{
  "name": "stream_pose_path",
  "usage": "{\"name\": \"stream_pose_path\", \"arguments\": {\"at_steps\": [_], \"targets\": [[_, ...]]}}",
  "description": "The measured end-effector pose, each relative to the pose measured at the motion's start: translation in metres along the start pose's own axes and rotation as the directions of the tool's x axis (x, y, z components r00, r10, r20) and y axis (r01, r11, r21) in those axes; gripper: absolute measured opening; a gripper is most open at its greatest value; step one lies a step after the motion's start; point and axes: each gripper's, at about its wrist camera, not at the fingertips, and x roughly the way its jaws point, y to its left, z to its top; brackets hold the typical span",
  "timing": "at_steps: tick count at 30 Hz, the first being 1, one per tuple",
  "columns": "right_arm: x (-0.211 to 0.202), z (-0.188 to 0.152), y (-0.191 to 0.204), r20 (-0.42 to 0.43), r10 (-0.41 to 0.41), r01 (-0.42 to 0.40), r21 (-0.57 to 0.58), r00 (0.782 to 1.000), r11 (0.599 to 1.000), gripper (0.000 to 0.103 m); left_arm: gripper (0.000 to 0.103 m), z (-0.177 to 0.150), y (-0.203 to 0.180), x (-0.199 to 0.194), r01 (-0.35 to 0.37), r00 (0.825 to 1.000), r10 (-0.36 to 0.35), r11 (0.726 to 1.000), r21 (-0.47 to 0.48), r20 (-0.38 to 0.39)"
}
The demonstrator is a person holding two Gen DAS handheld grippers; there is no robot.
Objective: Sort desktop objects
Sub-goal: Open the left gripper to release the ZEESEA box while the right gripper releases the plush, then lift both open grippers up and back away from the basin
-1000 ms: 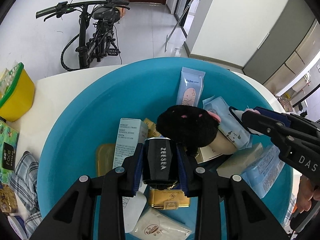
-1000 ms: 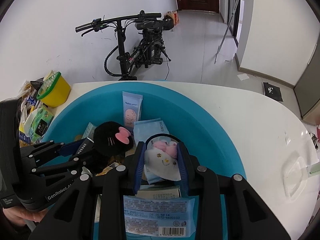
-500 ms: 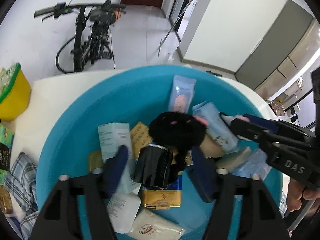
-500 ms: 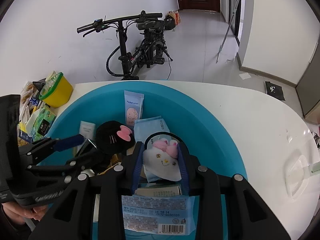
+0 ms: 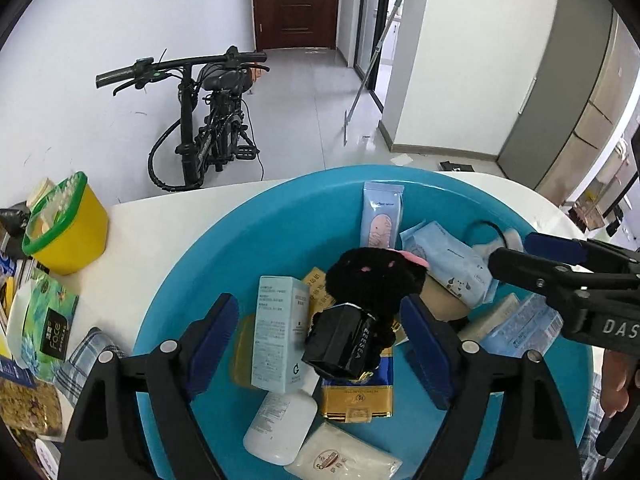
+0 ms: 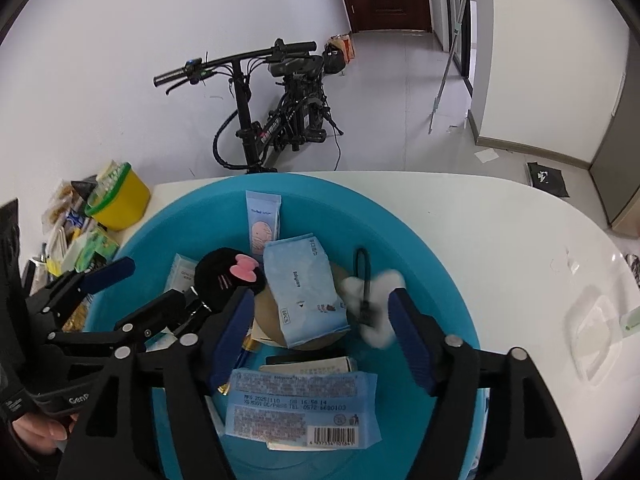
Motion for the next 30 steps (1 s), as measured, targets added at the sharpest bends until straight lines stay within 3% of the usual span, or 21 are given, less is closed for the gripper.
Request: {"name": "stream_pose_path", "arguments": {"at_steps": [4,10,14,17,20,26,30], "targets": [[-0.004,-0.002,-0.002,0.013,-0.005,0.005,0.008,1.000,1.000,0.078,0.085,-0.003,0.006,-0.004,0.005,1.000,-0.004,1.000,-0.022,0.016],[-0.013,-0.007,-0.006,0.043,0.008,-0.009,0.025,0.999,1.000,0.079,0.085,-0.013,0.008,-0.017,0.015,0.999,-0.013,0.999,-0.033,0.052],[-0.021,-0.013,-0.006,0.089,-0.014,0.013,0.011,0.996,1.000,0.079,0.085,-0.019,0.008,-0.030,0.032,0.992,-0.028,0.999,-0.028,0.123],[-0.032,-0.019,-0.004,0.164,-0.045,0.048,-0.015,0.985,0.999,0.079,0.085,-0.024,0.005,-0.049,0.060,0.974,-0.057,0.998,-0.006,0.219],[-0.048,-0.027,0.003,0.281,-0.105,0.121,-0.042,0.954,0.992,0.087,0.089,-0.029,0.001,-0.073,0.033,0.940,-0.032,0.999,0.001,0.340],[-0.084,-0.040,0.015,0.479,-0.116,0.164,-0.059,0.870,0.985,0.101,0.090,-0.028,0.009,-0.100,0.063,0.891,-0.037,0.997,-0.042,0.453],[-0.112,-0.048,0.020,0.623,-0.126,0.183,-0.029,0.772,0.983,0.103,0.090,-0.036,0.006,-0.125,-0.016,0.813,0.039,0.999,-0.045,0.582]]}}
